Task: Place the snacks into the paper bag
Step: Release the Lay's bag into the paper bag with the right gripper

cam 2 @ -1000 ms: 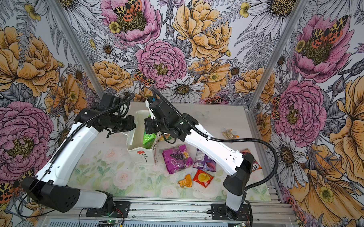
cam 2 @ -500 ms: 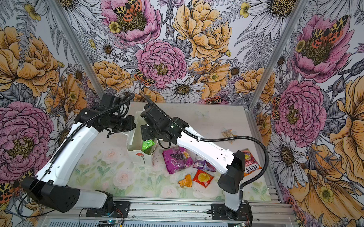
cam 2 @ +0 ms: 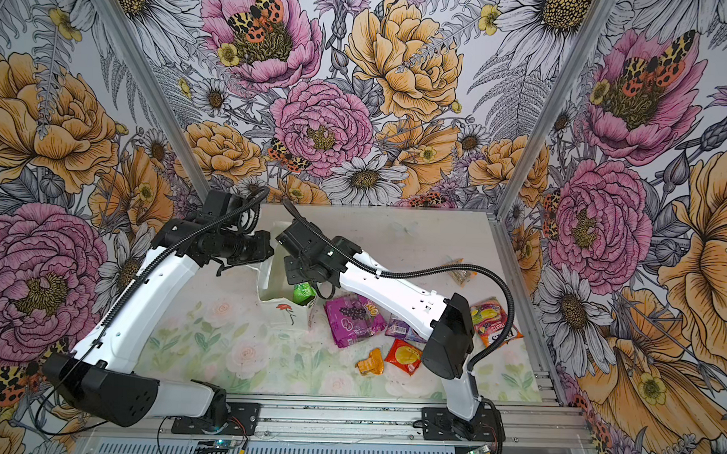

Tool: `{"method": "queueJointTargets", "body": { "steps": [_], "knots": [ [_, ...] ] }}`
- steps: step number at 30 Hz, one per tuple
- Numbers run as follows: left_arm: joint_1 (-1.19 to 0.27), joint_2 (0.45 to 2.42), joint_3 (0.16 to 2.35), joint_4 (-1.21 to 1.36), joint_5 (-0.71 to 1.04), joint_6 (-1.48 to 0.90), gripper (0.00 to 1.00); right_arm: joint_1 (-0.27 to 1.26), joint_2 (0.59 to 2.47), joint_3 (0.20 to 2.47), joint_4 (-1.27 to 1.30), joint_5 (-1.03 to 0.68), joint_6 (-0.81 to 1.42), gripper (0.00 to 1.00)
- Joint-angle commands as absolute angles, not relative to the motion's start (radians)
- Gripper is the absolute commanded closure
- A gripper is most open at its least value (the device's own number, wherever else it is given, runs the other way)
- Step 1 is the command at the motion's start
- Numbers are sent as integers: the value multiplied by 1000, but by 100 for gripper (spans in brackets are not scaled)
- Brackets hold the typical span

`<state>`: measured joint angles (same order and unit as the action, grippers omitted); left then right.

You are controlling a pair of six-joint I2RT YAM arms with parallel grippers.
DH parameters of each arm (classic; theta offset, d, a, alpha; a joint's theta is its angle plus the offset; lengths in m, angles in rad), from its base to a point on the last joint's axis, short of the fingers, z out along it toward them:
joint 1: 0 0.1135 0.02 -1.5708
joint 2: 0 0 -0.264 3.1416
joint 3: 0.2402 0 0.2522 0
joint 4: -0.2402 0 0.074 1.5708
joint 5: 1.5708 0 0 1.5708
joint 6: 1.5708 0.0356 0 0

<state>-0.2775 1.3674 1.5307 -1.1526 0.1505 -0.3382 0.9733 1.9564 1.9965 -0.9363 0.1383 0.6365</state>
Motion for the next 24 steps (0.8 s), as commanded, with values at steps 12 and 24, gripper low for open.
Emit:
{"method": "queueJointTargets", "body": {
  "steps": [12, 24],
  "knots": [
    [-213, 1310, 1482, -1073, 190, -381, 100, 953, 1961, 2011, -957, 160, 639, 100],
    [-136, 1281, 1449, -1043, 267, -403, 100, 979, 1900, 2046, -953, 195, 548, 76]
  ]
}}
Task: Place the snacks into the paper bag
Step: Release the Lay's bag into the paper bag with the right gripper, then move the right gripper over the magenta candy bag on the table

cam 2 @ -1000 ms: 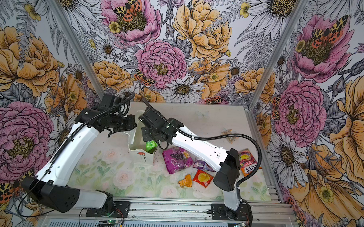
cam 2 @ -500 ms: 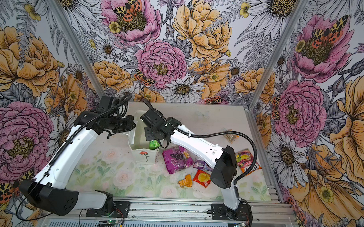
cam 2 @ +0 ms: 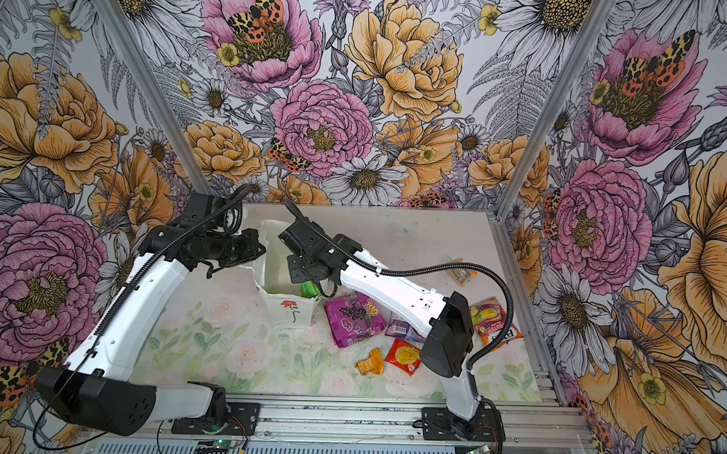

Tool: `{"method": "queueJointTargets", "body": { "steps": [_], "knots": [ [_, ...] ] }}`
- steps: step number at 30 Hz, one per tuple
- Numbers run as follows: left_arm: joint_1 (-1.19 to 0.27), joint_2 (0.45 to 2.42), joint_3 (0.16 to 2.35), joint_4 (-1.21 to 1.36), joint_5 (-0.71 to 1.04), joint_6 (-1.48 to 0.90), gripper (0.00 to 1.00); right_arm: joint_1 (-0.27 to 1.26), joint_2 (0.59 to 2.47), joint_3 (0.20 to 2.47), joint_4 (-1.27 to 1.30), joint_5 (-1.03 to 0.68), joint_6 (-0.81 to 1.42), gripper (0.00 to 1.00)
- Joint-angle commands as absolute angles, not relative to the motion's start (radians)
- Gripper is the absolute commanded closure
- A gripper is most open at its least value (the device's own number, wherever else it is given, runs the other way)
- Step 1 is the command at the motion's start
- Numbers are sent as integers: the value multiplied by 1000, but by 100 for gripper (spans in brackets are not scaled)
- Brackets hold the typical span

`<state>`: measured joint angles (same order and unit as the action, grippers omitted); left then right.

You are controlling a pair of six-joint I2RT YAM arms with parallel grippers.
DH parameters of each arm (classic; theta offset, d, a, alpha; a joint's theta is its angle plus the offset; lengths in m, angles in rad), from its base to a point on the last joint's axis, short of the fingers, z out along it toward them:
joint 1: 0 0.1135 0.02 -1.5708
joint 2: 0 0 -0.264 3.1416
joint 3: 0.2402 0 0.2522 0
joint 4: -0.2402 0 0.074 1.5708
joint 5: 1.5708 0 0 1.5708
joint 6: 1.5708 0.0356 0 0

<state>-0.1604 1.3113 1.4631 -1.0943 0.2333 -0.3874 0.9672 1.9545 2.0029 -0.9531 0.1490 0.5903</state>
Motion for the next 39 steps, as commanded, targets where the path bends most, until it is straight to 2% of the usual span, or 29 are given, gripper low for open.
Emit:
{"method": "queueJointTargets", "body": {
  "steps": [1, 8, 13, 20, 27, 32, 36, 39],
  "knots": [
    [-127, 1278, 1440, -1035, 286, -406, 100, 982, 1892, 2048, -953, 205, 540, 73],
    [-99, 1257, 1417, -1004, 307, -415, 100, 993, 1817, 2047, -927, 189, 482, 58],
    [-69, 1239, 1397, -977, 341, -411, 100, 999, 1682, 1968, -873, 184, 429, 49],
    [-31, 1206, 1353, -944, 359, -385, 100, 958, 1361, 1578, -739, 374, 444, 33],
    [-5, 1208, 1328, -909, 381, -371, 100, 800, 1170, 1178, -699, 319, 609, 28],
    [-5, 1208, 1303, -875, 386, -371, 100, 638, 1195, 961, -661, 104, 868, 26],
    [-5, 1210, 1294, -873, 357, -352, 100, 642, 1288, 913, -571, -10, 944, 25],
    [0, 1203, 1274, -860, 342, -342, 100, 694, 1383, 924, -529, -31, 964, 24]
  ]
}}
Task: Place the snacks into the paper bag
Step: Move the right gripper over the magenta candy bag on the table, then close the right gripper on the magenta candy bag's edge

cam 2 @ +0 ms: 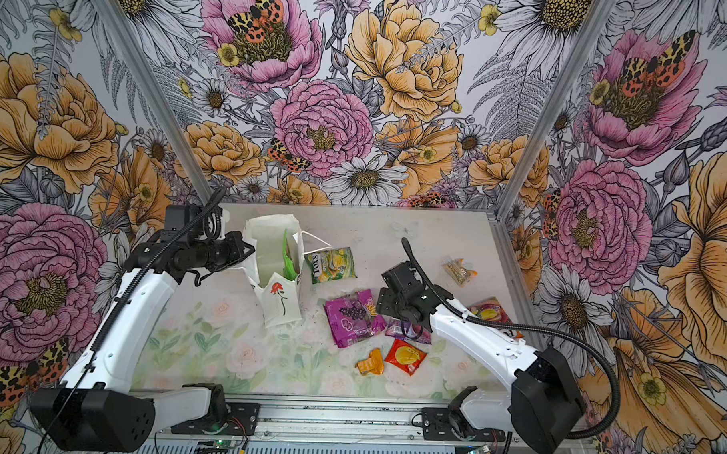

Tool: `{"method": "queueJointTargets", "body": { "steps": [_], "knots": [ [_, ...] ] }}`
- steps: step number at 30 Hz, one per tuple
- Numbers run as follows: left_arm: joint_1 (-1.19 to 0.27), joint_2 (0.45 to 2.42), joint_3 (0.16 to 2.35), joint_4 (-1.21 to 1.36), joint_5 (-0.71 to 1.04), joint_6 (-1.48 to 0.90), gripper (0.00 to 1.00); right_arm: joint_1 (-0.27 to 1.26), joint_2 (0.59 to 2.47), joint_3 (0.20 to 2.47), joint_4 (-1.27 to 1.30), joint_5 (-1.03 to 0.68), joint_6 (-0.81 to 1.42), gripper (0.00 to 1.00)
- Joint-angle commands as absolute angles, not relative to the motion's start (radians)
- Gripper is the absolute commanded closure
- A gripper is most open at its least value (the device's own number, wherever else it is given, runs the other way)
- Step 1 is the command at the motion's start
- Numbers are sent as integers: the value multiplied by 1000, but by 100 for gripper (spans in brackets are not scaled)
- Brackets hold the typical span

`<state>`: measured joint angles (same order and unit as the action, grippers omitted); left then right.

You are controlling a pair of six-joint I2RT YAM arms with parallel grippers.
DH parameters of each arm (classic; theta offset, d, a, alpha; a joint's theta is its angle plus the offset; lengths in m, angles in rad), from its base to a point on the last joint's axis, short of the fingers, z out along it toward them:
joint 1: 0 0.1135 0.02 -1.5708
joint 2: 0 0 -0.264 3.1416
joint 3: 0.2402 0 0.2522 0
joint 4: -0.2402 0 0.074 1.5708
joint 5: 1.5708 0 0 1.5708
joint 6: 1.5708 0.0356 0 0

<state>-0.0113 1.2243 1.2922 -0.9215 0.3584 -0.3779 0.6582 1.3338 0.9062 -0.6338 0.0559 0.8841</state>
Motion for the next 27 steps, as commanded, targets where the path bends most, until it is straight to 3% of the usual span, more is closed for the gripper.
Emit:
{"method": "queueJointTargets", "body": {
  "steps": [1, 12, 20, 27],
  "knots": [
    [1, 1203, 1267, -856, 348, -339, 100, 712, 1418, 937, -525, -31, 965, 24],
    [28, 1163, 1214, -810, 335, -329, 100, 880, 1654, 1116, -528, -102, 977, 27],
    [45, 1148, 1192, -796, 323, -331, 100, 829, 1542, 1072, -571, -36, 963, 28],
    [49, 1139, 1183, -788, 321, -333, 100, 748, 1501, 1013, -546, -98, 961, 28]
  ]
}}
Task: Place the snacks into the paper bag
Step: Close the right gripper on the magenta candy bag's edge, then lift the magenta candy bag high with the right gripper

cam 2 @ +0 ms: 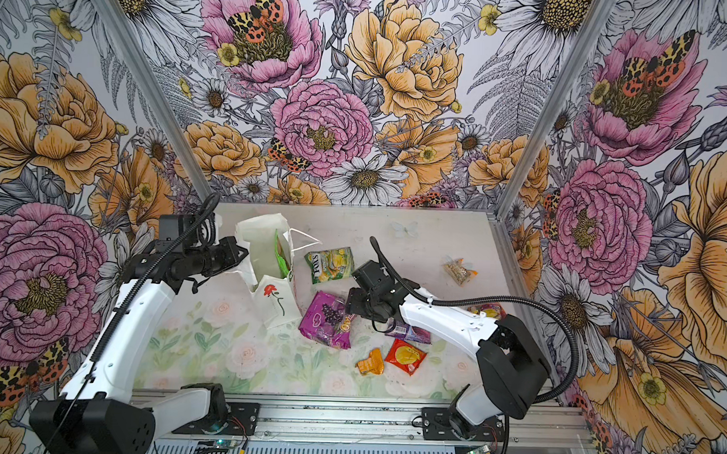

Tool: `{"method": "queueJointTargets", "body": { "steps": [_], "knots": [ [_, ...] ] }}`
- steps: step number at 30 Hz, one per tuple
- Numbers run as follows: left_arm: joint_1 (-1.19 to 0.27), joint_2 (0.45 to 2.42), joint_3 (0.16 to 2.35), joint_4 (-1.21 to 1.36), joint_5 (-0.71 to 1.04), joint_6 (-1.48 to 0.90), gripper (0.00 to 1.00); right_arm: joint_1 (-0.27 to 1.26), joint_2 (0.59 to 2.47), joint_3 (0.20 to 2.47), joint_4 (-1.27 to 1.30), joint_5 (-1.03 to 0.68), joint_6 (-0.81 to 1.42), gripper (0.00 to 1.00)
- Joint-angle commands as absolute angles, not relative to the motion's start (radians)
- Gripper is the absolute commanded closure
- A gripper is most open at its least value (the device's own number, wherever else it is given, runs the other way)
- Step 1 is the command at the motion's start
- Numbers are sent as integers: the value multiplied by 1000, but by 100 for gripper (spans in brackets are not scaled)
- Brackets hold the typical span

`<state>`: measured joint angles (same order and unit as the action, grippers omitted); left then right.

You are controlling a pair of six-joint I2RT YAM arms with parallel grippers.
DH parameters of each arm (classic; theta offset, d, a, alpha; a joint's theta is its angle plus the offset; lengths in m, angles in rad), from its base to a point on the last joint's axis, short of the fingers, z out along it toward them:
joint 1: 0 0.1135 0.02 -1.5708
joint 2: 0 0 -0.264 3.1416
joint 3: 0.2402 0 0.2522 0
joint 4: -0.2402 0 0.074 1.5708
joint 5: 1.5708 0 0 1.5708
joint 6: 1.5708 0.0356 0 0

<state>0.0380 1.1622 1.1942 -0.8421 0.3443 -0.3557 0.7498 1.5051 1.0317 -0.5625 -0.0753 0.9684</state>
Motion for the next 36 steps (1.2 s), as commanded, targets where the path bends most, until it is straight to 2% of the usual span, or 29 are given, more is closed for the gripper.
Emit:
{"method": "queueJointTargets", "body": {
  "steps": [1, 5, 15, 18, 21, 24, 28, 36],
  "knots": [
    [49, 1141, 1181, -787, 322, -334, 100, 749, 1509, 1011, -534, -111, 963, 28],
    [50, 1143, 1175, -786, 325, -332, 100, 749, 1554, 985, -474, -166, 1007, 31],
    [55, 1145, 1166, -778, 328, -336, 100, 787, 1663, 952, -361, -244, 1063, 46],
    [57, 1144, 1162, -776, 328, -336, 100, 788, 1724, 963, -360, -257, 1054, 57],
    [57, 1143, 1161, -775, 325, -336, 100, 787, 1756, 957, -351, -261, 1056, 72],
    [58, 1143, 1161, -776, 326, -335, 100, 788, 1734, 947, -348, -244, 1049, 87],
    [58, 1143, 1161, -775, 328, -336, 100, 786, 1684, 926, -348, -220, 1052, 99],
    [60, 1144, 1163, -773, 339, -335, 100, 748, 1560, 920, -352, -244, 1017, 100]
  ]
}}
